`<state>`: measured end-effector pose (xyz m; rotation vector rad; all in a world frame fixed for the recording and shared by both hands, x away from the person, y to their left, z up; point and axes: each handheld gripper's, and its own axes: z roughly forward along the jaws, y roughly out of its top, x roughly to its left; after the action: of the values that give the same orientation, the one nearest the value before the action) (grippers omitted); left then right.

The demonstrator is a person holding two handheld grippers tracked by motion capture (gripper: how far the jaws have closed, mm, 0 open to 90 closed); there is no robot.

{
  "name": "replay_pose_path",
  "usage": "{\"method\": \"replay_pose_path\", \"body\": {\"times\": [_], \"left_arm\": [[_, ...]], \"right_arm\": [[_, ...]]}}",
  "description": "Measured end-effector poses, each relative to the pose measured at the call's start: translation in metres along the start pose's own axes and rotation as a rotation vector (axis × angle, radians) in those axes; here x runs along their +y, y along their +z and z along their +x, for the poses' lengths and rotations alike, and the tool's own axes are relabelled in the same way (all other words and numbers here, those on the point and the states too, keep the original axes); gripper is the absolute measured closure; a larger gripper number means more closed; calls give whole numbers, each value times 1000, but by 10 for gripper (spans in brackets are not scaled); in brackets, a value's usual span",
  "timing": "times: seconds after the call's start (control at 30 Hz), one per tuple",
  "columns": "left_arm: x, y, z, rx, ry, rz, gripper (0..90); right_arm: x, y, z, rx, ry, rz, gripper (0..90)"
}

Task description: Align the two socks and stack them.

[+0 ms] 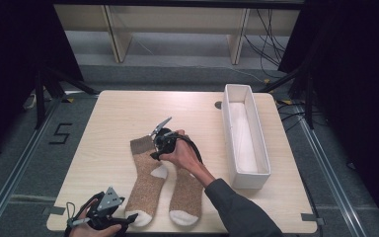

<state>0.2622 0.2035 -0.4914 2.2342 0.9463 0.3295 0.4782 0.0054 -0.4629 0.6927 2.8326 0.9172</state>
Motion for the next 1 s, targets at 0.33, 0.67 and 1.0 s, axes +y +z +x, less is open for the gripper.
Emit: {"method": "replay_pose_path", "body": {"times": [0.33,0.67,1.0], "left_arm": [[-2,7,1,-12,16,21,336],[-1,14,-2,-47,78,33,540],[0,15,-6,-67,155,24,748]], "right_arm": [[9,15,-9,-16,18,23,554],[13,39,-14,-31,57,52,536],[13,46,-13,-33,75,60,557]]}}
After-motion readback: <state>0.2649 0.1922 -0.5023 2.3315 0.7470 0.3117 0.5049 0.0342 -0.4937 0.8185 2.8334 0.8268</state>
